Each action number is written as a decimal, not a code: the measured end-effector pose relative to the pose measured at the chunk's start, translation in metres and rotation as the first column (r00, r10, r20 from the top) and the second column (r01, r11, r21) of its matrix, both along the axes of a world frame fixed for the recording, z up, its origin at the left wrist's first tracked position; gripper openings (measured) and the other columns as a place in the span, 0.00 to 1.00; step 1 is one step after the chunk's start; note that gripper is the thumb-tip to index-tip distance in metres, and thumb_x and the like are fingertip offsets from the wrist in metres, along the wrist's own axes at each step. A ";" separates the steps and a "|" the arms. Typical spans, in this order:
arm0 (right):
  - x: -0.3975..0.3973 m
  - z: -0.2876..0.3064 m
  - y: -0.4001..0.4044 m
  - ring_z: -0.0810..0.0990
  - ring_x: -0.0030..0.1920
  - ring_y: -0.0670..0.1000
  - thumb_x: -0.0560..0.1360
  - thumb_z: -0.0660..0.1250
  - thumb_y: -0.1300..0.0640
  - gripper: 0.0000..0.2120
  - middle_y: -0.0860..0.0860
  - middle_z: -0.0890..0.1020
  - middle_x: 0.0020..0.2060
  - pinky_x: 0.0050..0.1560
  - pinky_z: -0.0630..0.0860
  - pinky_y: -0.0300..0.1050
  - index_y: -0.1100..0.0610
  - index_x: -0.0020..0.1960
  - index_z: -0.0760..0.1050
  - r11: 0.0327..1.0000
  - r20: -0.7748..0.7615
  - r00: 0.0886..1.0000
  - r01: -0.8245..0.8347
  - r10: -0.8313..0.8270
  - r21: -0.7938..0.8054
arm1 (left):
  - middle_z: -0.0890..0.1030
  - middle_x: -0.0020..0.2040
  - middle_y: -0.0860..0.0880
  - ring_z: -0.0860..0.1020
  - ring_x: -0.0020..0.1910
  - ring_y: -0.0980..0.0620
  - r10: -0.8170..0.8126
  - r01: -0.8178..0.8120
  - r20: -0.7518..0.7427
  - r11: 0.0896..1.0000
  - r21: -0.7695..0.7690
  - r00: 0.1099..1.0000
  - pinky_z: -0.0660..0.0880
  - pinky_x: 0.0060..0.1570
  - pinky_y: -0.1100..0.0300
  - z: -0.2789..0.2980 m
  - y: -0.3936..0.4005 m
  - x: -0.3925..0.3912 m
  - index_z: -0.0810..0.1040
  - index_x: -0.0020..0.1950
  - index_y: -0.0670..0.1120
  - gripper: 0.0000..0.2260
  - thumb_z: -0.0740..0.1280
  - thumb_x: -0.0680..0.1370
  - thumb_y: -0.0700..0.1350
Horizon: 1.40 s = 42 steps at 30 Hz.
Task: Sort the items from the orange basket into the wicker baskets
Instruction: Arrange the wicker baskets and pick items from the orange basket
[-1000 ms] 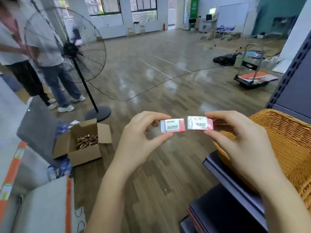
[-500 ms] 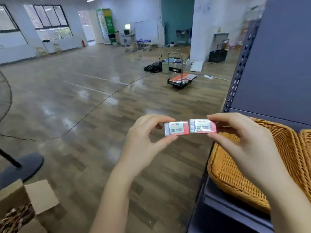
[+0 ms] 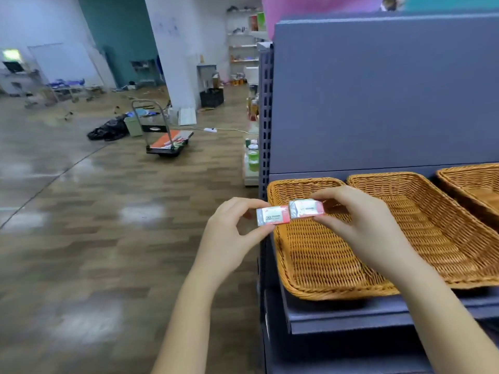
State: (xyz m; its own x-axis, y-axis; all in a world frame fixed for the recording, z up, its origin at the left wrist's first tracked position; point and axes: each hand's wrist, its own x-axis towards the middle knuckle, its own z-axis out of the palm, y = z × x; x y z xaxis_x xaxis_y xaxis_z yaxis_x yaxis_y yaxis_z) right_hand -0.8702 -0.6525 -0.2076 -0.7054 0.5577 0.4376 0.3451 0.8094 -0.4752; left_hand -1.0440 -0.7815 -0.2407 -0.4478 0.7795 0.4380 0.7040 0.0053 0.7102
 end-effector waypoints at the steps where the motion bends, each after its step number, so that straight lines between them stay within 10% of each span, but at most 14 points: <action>1: 0.000 -0.003 0.005 0.74 0.48 0.39 0.72 0.71 0.55 0.16 0.44 0.79 0.51 0.44 0.68 0.22 0.52 0.59 0.77 1.000 0.015 1.000 0.014 -0.014 0.002 | 0.78 0.49 0.63 0.72 0.48 0.65 -0.016 0.016 0.007 1.000 -0.014 1.000 0.65 0.46 0.75 -0.003 0.006 -0.001 0.75 0.51 0.63 0.14 0.74 0.71 0.47; 27: -0.100 -0.072 0.140 0.76 0.57 0.50 0.75 0.68 0.51 0.17 0.51 0.78 0.59 0.55 0.74 0.41 0.55 0.62 0.75 0.991 0.449 0.894 0.055 0.006 -0.123 | 0.78 0.50 0.59 0.74 0.48 0.62 0.058 -0.056 0.014 0.993 -0.108 0.998 0.67 0.42 0.77 -0.021 0.081 -0.038 0.79 0.55 0.54 0.12 0.72 0.73 0.46; 36: -0.093 -0.074 0.157 0.76 0.56 0.50 0.74 0.68 0.50 0.17 0.51 0.79 0.58 0.52 0.73 0.39 0.55 0.61 0.75 0.991 0.463 0.886 0.091 -0.037 -0.094 | 0.77 0.57 0.56 0.69 0.55 0.58 0.019 -0.115 -0.275 0.934 -0.338 0.961 0.66 0.46 0.66 -0.029 0.130 -0.050 0.76 0.60 0.53 0.15 0.69 0.75 0.52; 42: -0.087 -0.069 0.163 0.76 0.57 0.51 0.74 0.68 0.49 0.17 0.51 0.79 0.57 0.55 0.72 0.44 0.55 0.61 0.75 0.994 0.472 0.878 0.104 -0.078 -0.029 | 0.78 0.57 0.53 0.70 0.55 0.53 -0.092 -0.218 -0.627 0.891 -0.399 0.773 0.68 0.50 0.60 -0.026 0.161 -0.043 0.76 0.61 0.52 0.16 0.65 0.77 0.57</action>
State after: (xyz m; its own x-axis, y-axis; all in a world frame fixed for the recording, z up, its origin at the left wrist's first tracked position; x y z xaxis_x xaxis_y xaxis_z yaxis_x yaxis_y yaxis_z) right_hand -0.9577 -0.4891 -0.2769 -0.7660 0.6418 0.0369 0.6087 0.7425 -0.2795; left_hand -1.0871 -0.6205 -0.2664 -0.2549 0.9306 0.2627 0.9662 0.2559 0.0311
